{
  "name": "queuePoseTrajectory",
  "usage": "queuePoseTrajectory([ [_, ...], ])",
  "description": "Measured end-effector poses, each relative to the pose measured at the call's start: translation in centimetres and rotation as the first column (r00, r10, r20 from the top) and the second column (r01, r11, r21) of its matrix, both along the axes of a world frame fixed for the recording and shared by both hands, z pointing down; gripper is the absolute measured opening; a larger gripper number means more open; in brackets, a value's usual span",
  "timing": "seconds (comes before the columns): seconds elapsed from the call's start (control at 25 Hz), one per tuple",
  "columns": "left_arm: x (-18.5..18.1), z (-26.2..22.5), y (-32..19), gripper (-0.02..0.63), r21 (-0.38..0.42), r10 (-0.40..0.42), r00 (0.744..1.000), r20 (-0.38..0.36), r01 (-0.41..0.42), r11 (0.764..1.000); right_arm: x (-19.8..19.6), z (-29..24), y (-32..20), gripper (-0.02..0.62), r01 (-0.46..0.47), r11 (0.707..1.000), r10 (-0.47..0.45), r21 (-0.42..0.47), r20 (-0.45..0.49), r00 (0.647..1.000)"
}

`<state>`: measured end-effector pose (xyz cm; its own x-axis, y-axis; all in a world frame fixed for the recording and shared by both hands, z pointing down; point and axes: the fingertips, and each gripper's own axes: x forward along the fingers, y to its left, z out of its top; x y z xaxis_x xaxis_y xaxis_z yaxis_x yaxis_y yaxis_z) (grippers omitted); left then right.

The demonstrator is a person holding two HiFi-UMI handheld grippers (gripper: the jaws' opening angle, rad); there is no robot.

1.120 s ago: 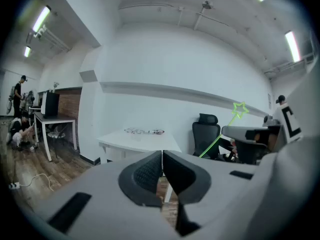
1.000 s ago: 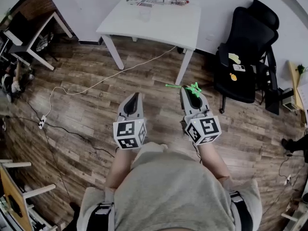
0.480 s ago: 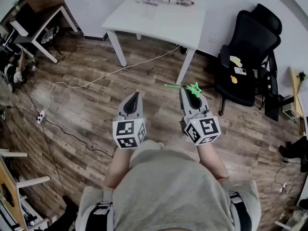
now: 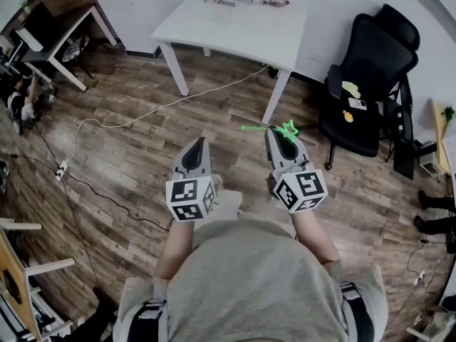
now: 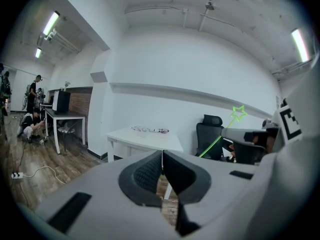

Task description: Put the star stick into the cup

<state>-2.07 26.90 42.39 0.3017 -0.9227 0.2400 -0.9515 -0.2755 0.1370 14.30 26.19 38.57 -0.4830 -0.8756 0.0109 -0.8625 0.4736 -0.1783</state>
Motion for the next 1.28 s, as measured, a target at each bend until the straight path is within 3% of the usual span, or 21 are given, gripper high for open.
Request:
queuePoseTrajectory([
  [0.52, -0.4, 0.0, -6.1, 0.009, 0.012, -0.007, 1.0, 0.011, 0.007, 1.0, 0.0, 0.3, -6.3, 0.012, -0.005, 1.0, 0.005, -0.005, 0.004, 1.0],
  [1.28, -4.6, -1.1, -22.6, 0.009, 0.013, 0.008, 1.0, 0.006, -0.008, 1.0, -3.5, -1.1, -22.4, 0.012, -0.039, 0.999, 0.039, -0.002, -0.005, 0.999],
])
